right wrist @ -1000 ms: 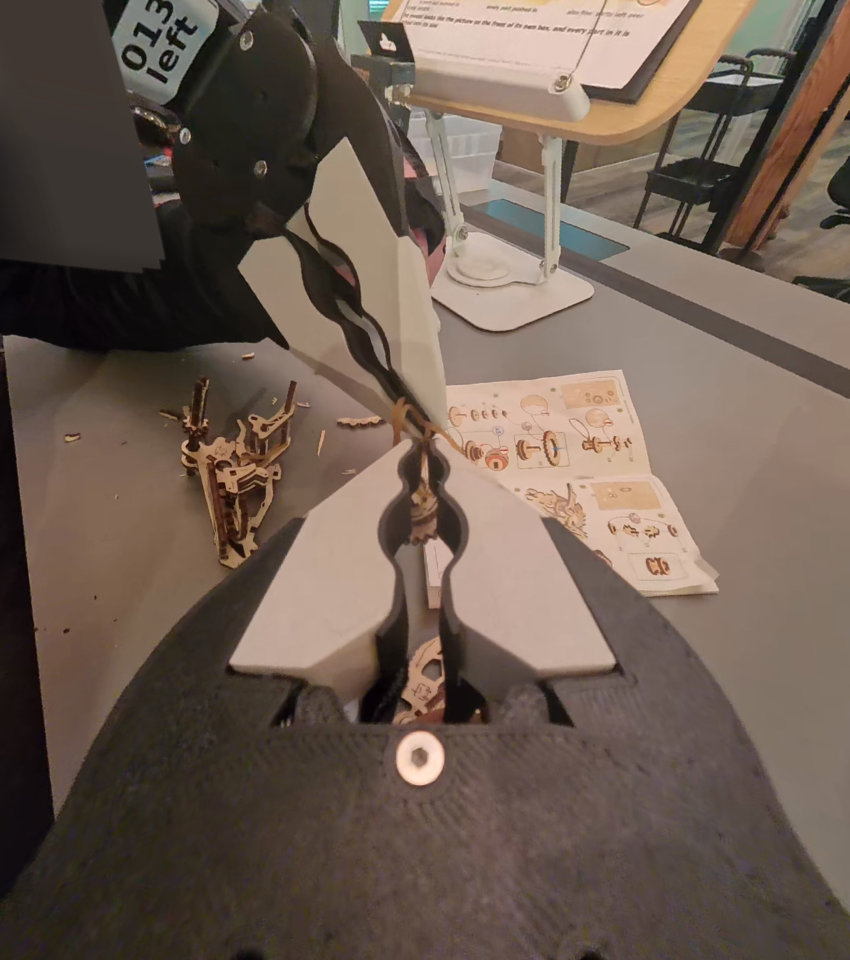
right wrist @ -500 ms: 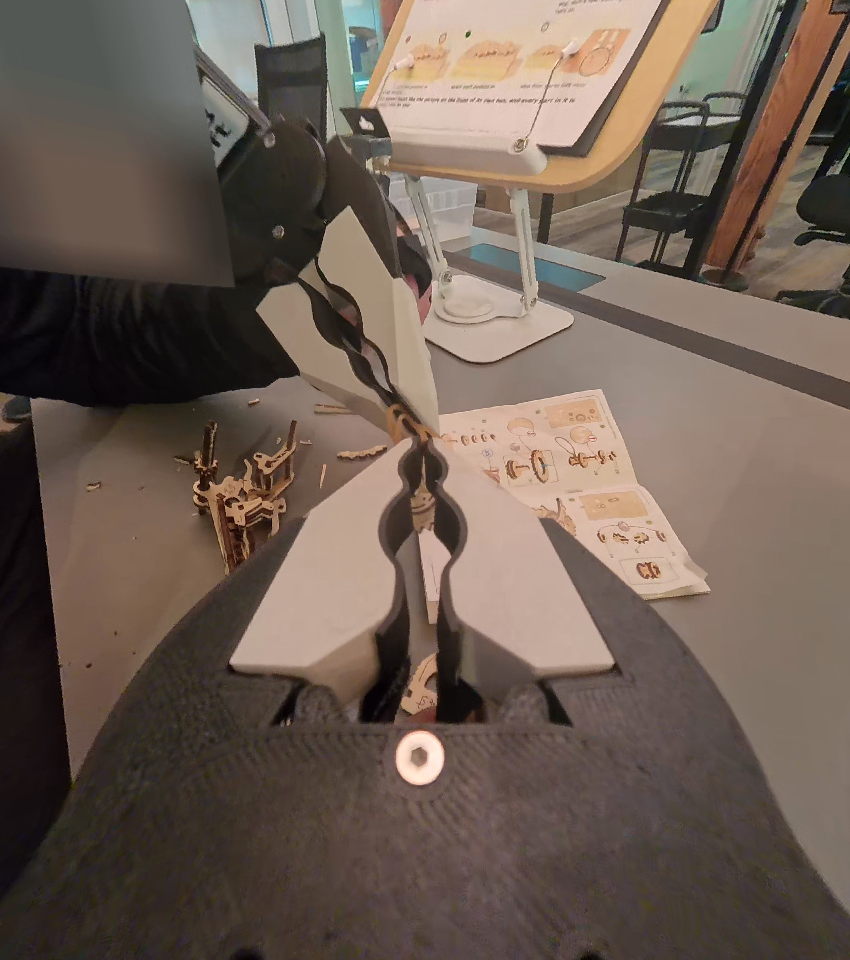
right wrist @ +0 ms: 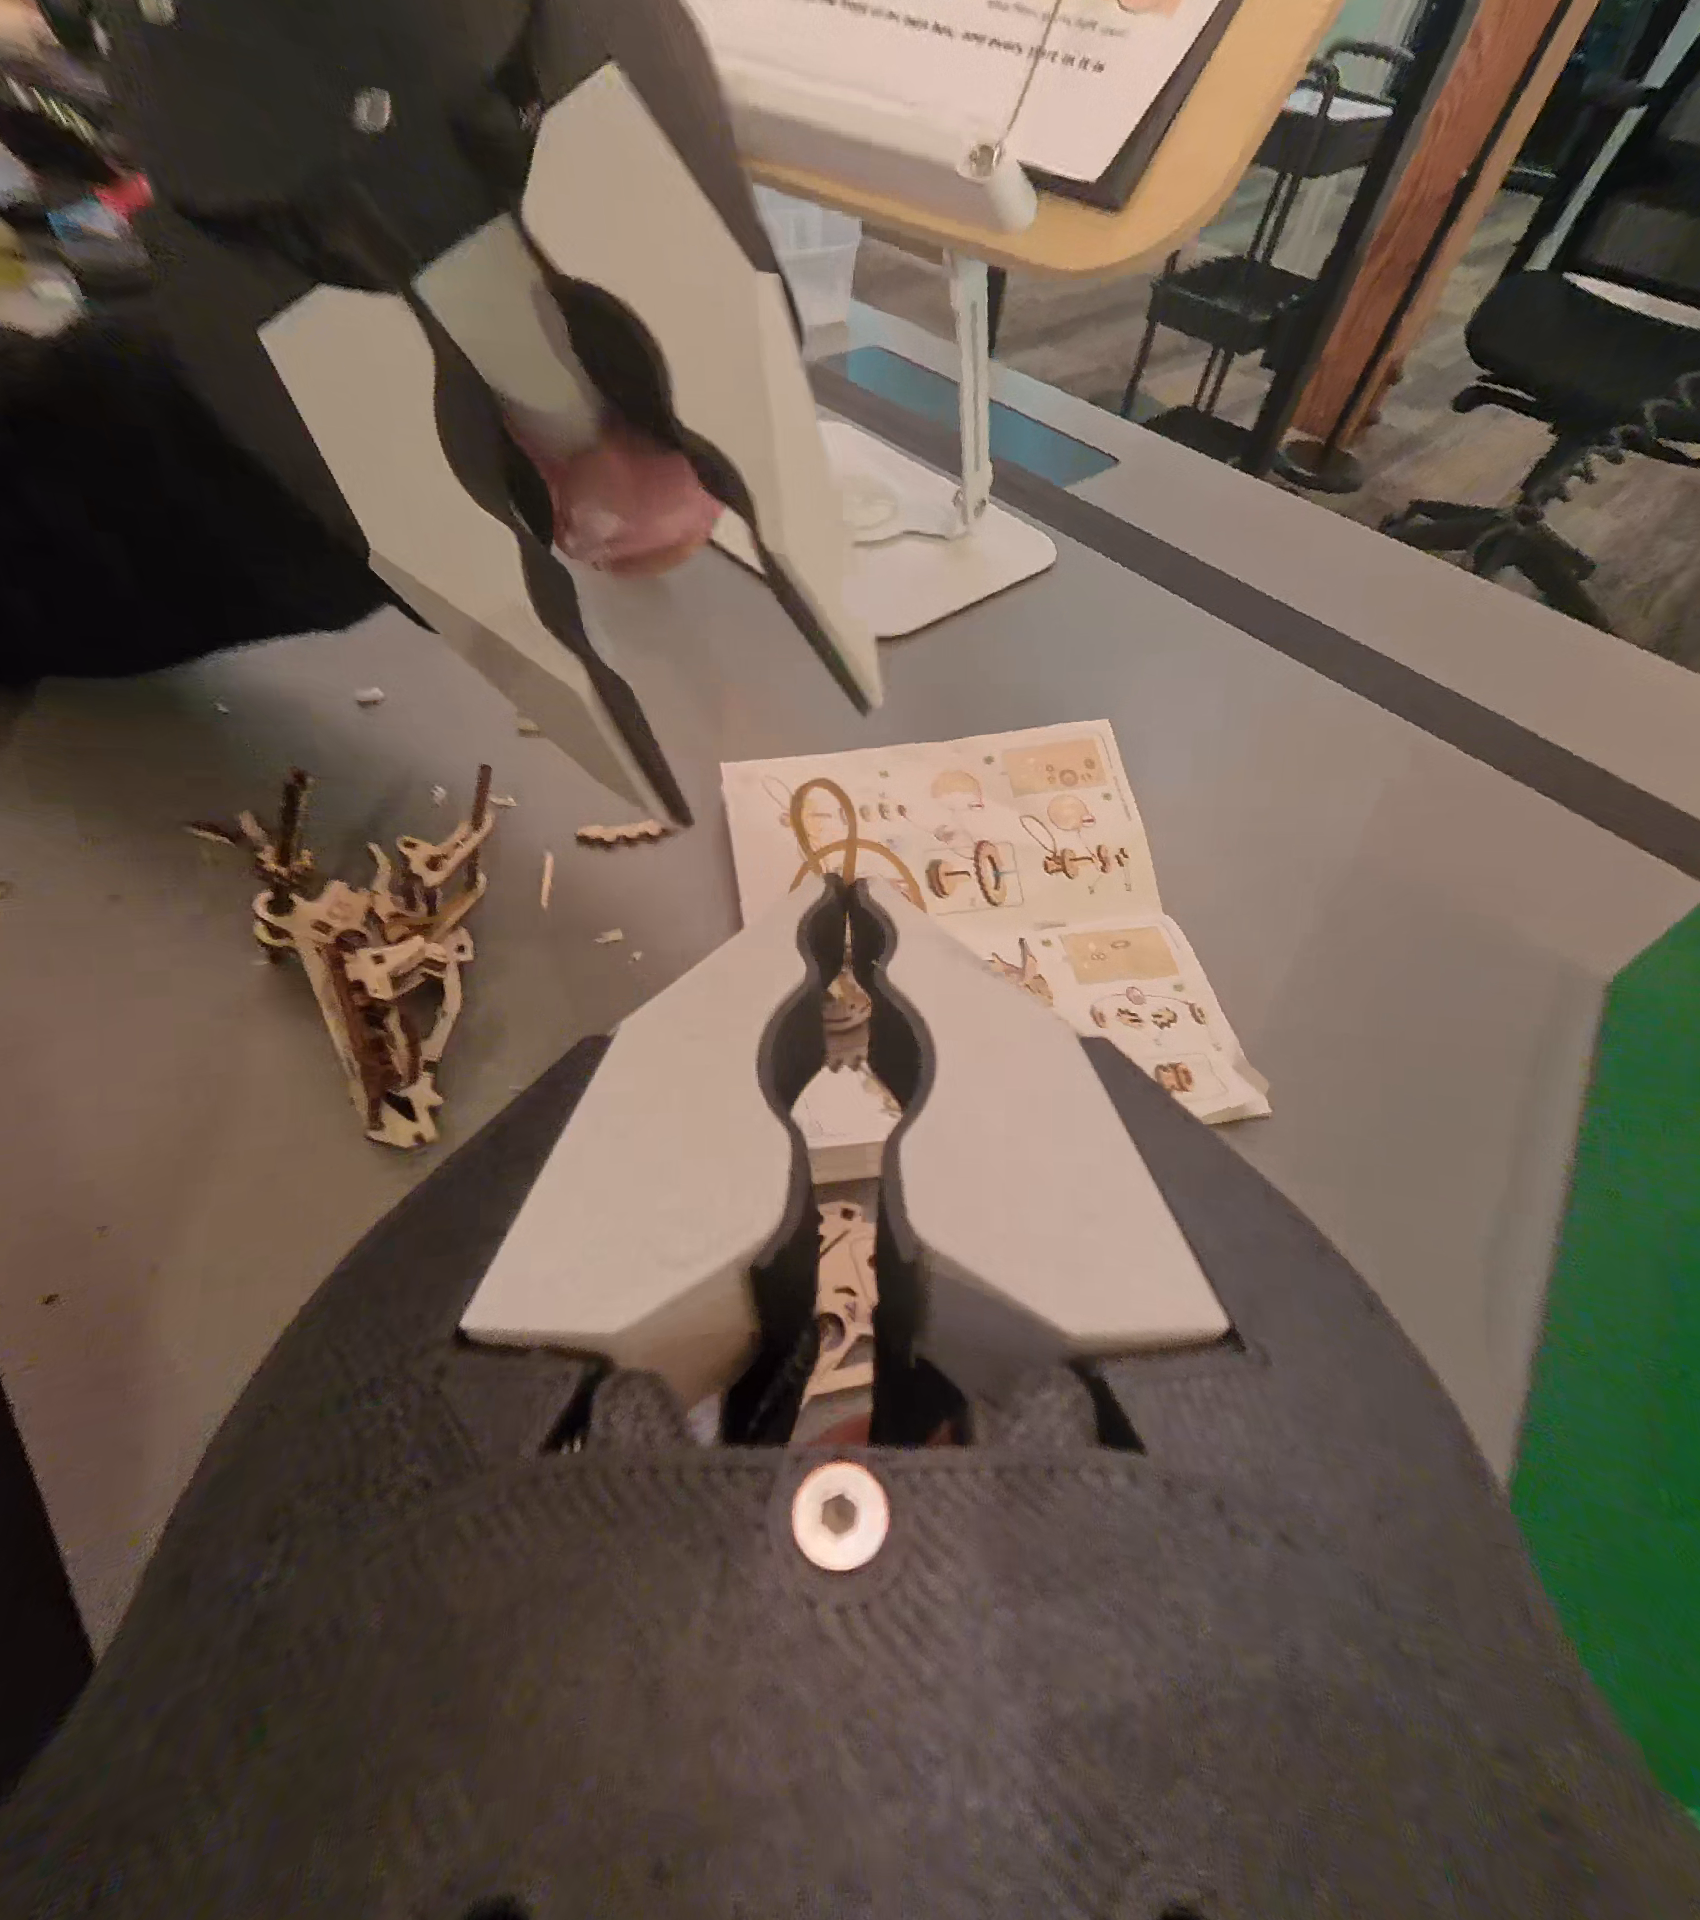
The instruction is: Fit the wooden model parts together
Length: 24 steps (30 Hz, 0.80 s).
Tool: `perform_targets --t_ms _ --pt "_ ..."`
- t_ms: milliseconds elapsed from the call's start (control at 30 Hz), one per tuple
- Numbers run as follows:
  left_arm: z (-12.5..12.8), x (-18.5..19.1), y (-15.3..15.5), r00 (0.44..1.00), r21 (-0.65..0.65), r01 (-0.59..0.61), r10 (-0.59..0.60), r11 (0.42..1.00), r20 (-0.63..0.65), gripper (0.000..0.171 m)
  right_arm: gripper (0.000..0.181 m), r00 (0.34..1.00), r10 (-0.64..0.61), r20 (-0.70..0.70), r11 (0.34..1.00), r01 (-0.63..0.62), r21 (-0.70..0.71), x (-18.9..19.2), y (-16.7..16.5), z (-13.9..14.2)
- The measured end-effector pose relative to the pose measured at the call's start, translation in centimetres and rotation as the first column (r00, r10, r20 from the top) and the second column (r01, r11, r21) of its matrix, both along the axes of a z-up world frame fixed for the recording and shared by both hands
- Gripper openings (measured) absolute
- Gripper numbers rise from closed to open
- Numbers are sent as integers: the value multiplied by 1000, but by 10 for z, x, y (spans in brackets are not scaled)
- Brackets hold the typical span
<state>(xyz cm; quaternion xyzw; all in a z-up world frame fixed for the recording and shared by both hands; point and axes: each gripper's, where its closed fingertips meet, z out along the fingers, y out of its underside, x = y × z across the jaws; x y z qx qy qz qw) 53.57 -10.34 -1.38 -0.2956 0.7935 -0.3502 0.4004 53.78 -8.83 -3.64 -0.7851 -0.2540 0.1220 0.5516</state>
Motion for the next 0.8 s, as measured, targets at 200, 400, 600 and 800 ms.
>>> perform_targets --t_ms 200,400,600,800 --pt "-10 2 -1 979 -334 -51 -18 941 -201 24 0 955 -27 296 999 14 44 -10 2 -4" --pt "-13 2 2 955 -578 -85 -98 812 -278 9 0 881 -63 469 994 13 110 -12 2 -4" --pt "-17 1 -1 939 -678 -87 -168 730 -301 3 0 835 -87 544 990 10 143 -10 0 -6" --pt "-13 0 -1 939 -725 -78 -194 684 -283 0 0 846 -102 524 985 14 169 -10 -2 -1"
